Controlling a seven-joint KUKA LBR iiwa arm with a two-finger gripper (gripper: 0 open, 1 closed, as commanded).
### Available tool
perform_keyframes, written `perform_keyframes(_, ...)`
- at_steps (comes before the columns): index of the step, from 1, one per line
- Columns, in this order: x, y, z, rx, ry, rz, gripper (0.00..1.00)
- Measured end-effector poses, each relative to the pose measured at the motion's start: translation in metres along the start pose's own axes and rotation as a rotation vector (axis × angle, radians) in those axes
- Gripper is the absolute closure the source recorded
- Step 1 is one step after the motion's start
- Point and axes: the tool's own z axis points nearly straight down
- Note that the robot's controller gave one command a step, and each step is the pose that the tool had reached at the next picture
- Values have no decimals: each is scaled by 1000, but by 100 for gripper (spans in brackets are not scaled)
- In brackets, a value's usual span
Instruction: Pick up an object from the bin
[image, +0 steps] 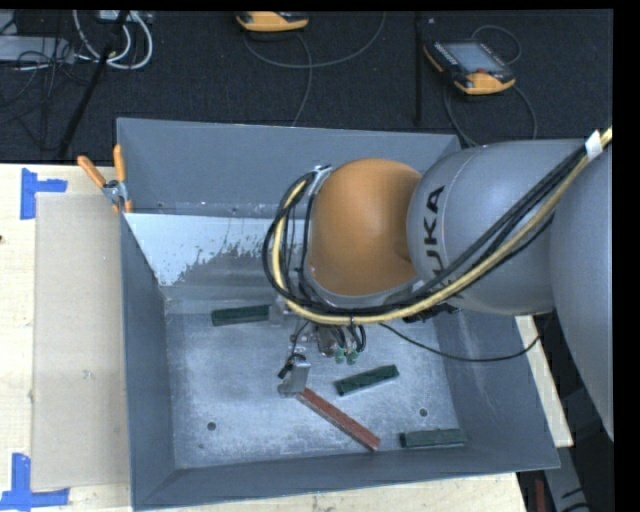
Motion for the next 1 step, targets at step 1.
perform_keyframes(1, -75, -13, 92, 0, -3, -85, 0)
